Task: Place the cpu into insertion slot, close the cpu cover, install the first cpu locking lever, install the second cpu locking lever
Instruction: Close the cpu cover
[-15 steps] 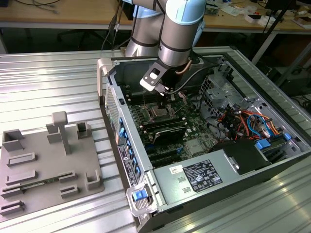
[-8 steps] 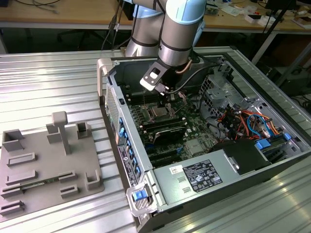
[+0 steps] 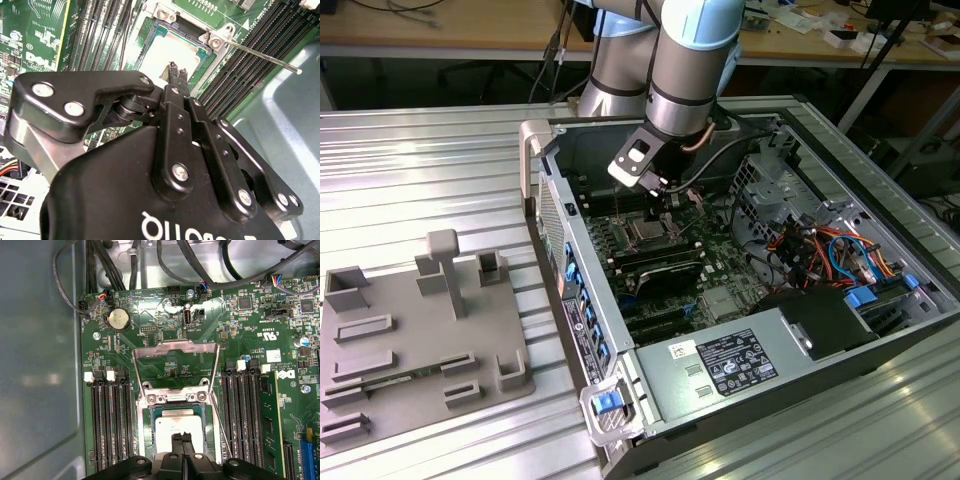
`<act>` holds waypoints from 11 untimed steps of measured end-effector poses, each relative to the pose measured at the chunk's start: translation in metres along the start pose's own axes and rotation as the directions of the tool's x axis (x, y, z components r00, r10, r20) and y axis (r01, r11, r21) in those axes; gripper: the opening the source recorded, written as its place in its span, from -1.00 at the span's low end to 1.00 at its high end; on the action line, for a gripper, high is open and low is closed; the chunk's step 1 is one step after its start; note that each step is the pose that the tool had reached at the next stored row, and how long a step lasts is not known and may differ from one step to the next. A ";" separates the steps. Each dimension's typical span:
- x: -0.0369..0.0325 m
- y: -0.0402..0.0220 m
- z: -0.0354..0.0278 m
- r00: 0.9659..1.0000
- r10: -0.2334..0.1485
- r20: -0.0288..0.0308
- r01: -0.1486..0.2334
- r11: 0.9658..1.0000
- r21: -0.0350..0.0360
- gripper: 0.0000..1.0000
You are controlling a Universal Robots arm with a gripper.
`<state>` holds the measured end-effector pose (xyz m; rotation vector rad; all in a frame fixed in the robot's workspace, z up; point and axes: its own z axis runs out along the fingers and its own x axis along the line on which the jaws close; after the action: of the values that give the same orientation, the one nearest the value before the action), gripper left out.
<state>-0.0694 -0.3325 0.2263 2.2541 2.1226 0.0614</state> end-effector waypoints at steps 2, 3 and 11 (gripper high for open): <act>0.0000 0.0000 0.0000 1.000 0.000 0.000 0.000 1.000 0.000 -0.79; 0.0000 0.0000 -0.0001 1.000 0.000 0.000 0.000 1.000 0.000 -0.79; 0.0000 0.0003 -0.0035 1.000 0.000 0.000 0.000 1.000 0.000 -0.79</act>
<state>-0.0693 -0.3325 0.2298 2.2541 2.1227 0.0618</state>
